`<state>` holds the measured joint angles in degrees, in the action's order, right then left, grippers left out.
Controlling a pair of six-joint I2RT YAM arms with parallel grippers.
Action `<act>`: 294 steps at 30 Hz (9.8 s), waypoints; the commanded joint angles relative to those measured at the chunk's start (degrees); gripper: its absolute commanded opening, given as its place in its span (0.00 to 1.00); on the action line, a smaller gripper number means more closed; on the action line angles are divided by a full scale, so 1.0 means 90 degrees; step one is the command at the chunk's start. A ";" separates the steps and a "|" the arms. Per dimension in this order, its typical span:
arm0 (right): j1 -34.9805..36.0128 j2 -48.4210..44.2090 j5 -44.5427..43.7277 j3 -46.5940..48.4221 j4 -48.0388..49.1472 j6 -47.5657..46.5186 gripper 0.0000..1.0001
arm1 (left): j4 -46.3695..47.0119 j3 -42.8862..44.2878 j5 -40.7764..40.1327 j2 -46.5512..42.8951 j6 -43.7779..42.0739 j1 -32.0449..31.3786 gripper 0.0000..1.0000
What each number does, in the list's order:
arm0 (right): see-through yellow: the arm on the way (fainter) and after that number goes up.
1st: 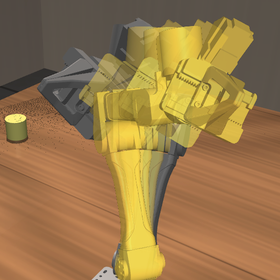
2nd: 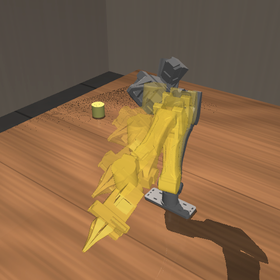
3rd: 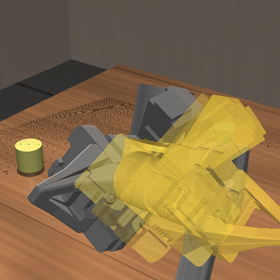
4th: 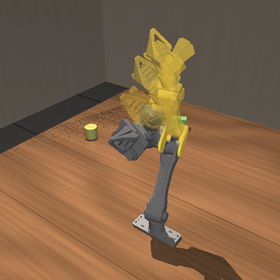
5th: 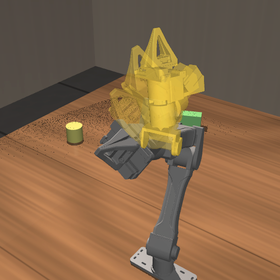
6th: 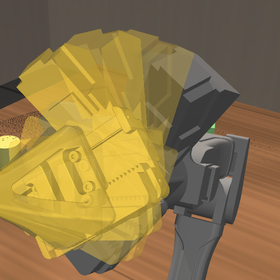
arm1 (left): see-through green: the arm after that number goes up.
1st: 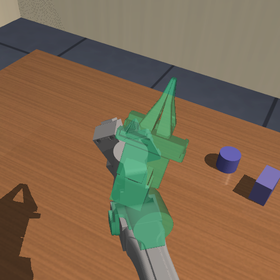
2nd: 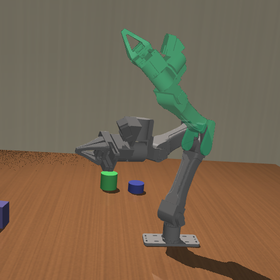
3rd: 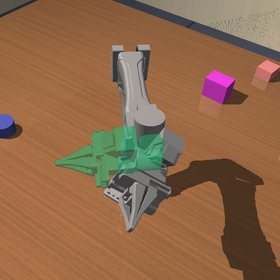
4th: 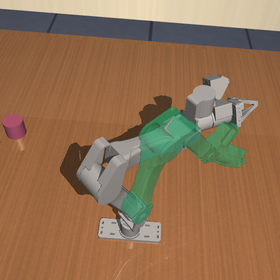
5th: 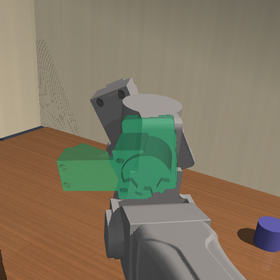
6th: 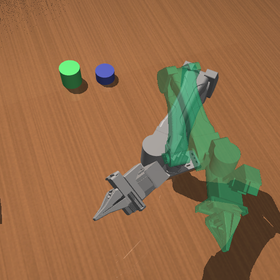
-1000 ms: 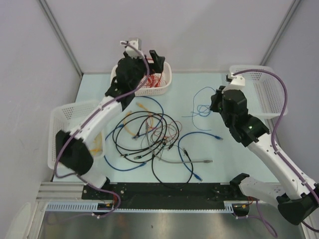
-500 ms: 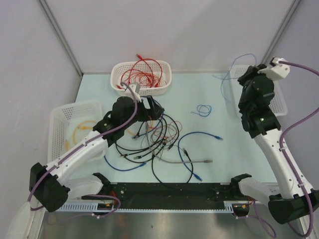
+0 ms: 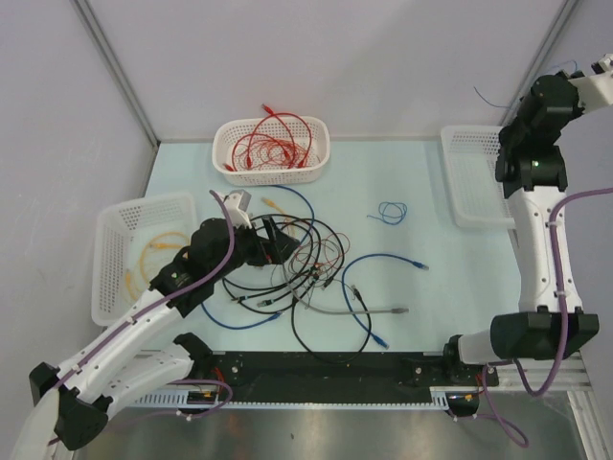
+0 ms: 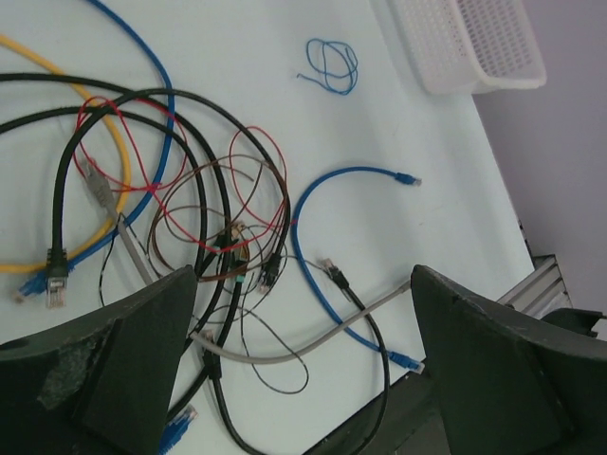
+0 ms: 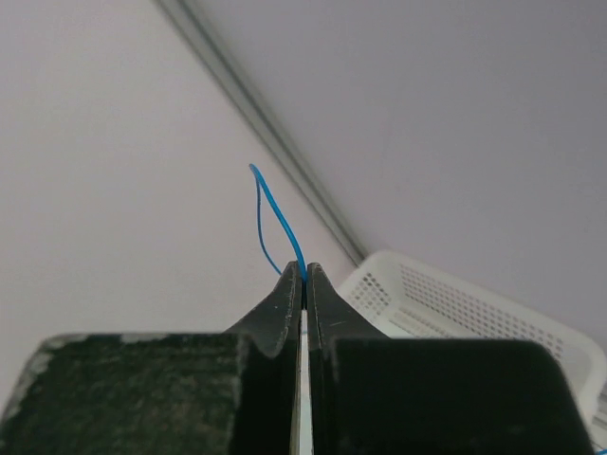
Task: Untangle the cables
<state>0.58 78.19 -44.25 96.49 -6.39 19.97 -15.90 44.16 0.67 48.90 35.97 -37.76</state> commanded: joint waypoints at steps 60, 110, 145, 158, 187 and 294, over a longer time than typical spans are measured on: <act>0.2466 0.2991 0.2846 -0.2820 -0.1526 0.0584 0.81 | -0.0528 -0.0922 0.0190 -0.0433 0.0603 -0.0053 1.00; 0.1314 -0.0542 0.2896 -0.1532 -0.1711 0.1062 0.00 | -0.0557 -0.1049 0.0307 -0.0473 0.0457 -0.0043 1.00; 0.0660 -0.1023 0.3736 -0.1062 -0.2425 0.1813 0.00 | 0.0693 -0.1459 0.0560 -0.1000 0.1062 -0.0043 1.00; -0.0678 0.0315 0.3119 -0.1209 -0.1038 0.2585 0.00 | -0.0283 -0.1479 0.0063 -0.1693 0.0702 -0.0053 1.00; 0.0792 0.0337 0.4026 -0.1599 -0.0979 0.1591 0.73 | -0.0566 -0.1294 -0.1030 -0.1235 0.0447 -0.0043 0.99; 0.4662 0.3485 0.1968 -0.1814 -0.0852 -0.0295 0.00 | -0.0098 -0.1606 0.0092 0.0084 0.1053 0.2203 0.93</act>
<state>42.09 122.06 -22.96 83.61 -7.57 15.75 -17.19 30.30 1.72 51.88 44.58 -17.52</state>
